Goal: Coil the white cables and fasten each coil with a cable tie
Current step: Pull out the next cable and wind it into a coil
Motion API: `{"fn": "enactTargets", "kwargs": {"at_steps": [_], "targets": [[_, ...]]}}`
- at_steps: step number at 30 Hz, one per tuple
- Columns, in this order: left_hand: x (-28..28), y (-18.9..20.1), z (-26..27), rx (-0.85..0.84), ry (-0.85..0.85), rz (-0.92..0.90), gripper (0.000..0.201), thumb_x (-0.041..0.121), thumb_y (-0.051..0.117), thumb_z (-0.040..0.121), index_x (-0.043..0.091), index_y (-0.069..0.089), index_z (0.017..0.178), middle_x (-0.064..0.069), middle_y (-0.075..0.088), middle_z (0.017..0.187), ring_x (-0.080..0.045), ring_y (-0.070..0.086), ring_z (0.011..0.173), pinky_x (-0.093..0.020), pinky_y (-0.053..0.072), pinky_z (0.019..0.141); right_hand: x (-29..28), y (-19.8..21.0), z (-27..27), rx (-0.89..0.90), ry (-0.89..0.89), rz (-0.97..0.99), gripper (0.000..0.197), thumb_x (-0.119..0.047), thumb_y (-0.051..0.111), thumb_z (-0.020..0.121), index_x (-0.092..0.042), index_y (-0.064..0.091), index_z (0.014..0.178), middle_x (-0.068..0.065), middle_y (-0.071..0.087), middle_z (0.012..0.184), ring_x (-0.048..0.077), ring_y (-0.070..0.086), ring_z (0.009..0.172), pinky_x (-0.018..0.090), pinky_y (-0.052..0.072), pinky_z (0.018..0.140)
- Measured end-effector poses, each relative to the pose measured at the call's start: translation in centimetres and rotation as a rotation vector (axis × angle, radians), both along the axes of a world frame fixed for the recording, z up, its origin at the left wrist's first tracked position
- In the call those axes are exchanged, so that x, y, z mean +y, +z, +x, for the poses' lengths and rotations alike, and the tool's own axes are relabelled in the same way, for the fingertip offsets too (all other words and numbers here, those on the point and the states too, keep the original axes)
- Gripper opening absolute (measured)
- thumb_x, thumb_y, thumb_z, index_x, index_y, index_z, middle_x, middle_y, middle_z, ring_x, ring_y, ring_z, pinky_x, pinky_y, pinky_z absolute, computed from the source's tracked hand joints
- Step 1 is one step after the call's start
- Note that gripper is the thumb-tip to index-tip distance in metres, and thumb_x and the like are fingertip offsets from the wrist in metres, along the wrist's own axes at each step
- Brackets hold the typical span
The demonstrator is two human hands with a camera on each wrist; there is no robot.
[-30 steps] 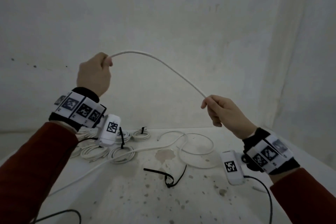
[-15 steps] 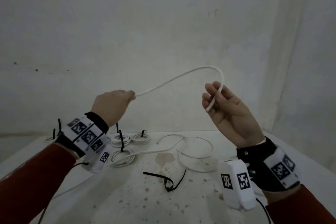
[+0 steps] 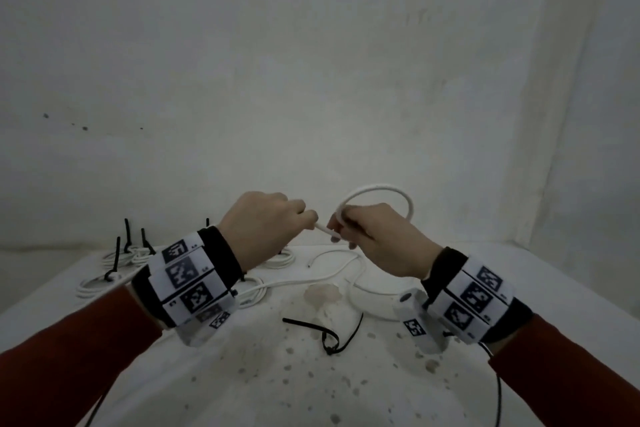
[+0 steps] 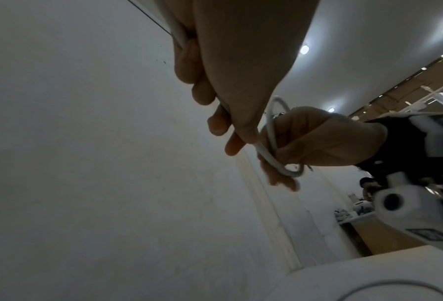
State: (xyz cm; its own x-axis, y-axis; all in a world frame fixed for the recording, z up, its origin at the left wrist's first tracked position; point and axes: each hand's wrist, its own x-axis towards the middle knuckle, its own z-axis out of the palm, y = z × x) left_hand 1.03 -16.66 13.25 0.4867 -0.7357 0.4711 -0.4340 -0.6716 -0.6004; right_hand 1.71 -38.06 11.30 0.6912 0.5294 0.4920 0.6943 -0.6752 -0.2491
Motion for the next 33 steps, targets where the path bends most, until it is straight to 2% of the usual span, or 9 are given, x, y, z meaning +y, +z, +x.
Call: {"fn": "enactTargets", "kwargs": {"at_steps": [2, 5, 9, 11, 15, 20, 23, 28, 33], "targets": [[0.5, 0.2, 0.1, -0.007, -0.025, -0.005, 0.03, 0.007, 0.084, 0.06, 0.023, 0.067, 0.079, 0.004, 0.055, 0.058, -0.02, 0.054, 0.045, -0.014, 0.007, 0.042, 0.1, 0.1, -0.5, 0.045, -0.005, -0.04, 0.017, -0.014, 0.045, 0.099, -0.02, 0.061, 0.097, -0.009, 0.069, 0.086, -0.005, 0.054, 0.068, 0.016, 0.041, 0.065], [0.7, 0.4, 0.0, -0.002, -0.065, -0.008, 0.031, 0.008, 0.083, 0.063, 0.023, 0.067, 0.084, 0.004, 0.055, 0.061, -0.02, 0.054, 0.047, -0.017, 0.016, 0.039, -0.1, 0.2, -1.0, 0.042, -0.058, -0.065, 0.023, -0.021, 0.041, 0.098, -0.02, 0.063, 0.096, -0.012, 0.056, 0.066, 0.005, 0.049, 0.063, 0.026, 0.038, 0.061], [0.9, 0.6, -0.1, -0.018, -0.128, 0.001, 0.027, 0.01, 0.081, 0.067, 0.022, 0.067, 0.087, 0.003, 0.054, 0.062, -0.021, 0.054, 0.047, -0.018, 0.017, 0.04, 0.1, -0.2, -1.5, -0.072, -0.162, -0.323, 0.054, -0.059, 0.018, 0.095, -0.021, 0.044, 0.068, -0.005, 0.045, 0.057, 0.016, 0.045, 0.056, 0.034, 0.033, 0.055], [1.2, 0.6, -0.1, -0.004, -0.149, 0.01, 0.012, 0.014, 0.068, 0.078, 0.022, 0.067, 0.087, 0.003, 0.054, 0.062, -0.021, 0.054, 0.047, -0.018, 0.014, 0.041, 0.2, -0.7, -1.2, -0.081, -0.222, -0.411, 0.054, -0.061, 0.02, 0.095, -0.019, 0.033, 0.062, -0.003, 0.041, 0.055, 0.015, 0.039, 0.05, 0.031, 0.026, 0.05], [1.8, 0.1, 0.7, 0.027, -0.161, -0.034, 0.027, 0.029, 0.04, 0.087, 0.024, 0.066, 0.084, 0.004, 0.054, 0.062, -0.021, 0.056, 0.05, -0.019, 0.02, 0.039, 0.6, -1.4, -1.0, -0.052, -0.179, -0.463, 0.055, -0.053, 0.025, 0.098, -0.017, 0.032, 0.058, -0.002, 0.038, 0.052, 0.015, 0.034, 0.047, 0.029, 0.023, 0.048], [1.8, 0.2, 0.8, 0.068, -0.247, -0.217, 0.037, 0.05, 0.03, 0.095, 0.03, 0.055, 0.113, 0.008, 0.059, 0.072, -0.016, 0.058, 0.053, -0.023, 0.032, 0.037, 0.8, -1.3, -1.5, 0.224, 0.106, -0.107, 0.063, -0.061, 0.023, 0.094, -0.016, 0.026, 0.05, -0.001, 0.026, 0.045, 0.015, 0.022, 0.043, 0.024, 0.021, 0.047], [1.7, -0.4, 0.8, 0.271, -0.303, -0.341, 0.046, 0.061, 0.014, 0.095, 0.046, 0.038, 0.131, 0.017, 0.052, 0.073, 0.001, 0.05, 0.058, -0.021, 0.038, 0.048, 0.6, -0.8, -1.8, 0.529, 0.354, 0.294, 0.054, -0.045, 0.033, 0.096, -0.023, 0.026, 0.048, -0.009, 0.023, 0.044, 0.011, 0.016, 0.042, 0.019, 0.019, 0.045], [1.5, -1.1, 1.1, 0.757, -0.56, -0.673, 0.037, 0.057, 0.032, 0.095, 0.036, 0.06, 0.085, 0.007, 0.042, 0.057, -0.005, 0.034, 0.05, -0.017, 0.03, 0.05, 0.7, 0.2, -1.7, 0.625, 0.523, 0.62, 0.052, -0.047, 0.043, 0.095, -0.027, 0.038, 0.048, -0.012, 0.027, 0.045, 0.011, 0.018, 0.042, 0.032, 0.013, 0.047], [1.6, -0.5, 1.1, 0.721, -0.533, -0.734, 0.033, 0.043, 0.037, 0.094, 0.028, 0.057, 0.073, 0.008, 0.044, 0.06, -0.004, 0.038, 0.054, -0.015, 0.032, 0.055, -0.1, 0.5, -1.0, 0.676, 0.595, 0.69, 0.033, -0.034, 0.04, 0.097, -0.015, 0.052, 0.073, -0.007, 0.033, 0.053, 0.012, 0.029, 0.047, 0.027, 0.033, 0.052]]}}
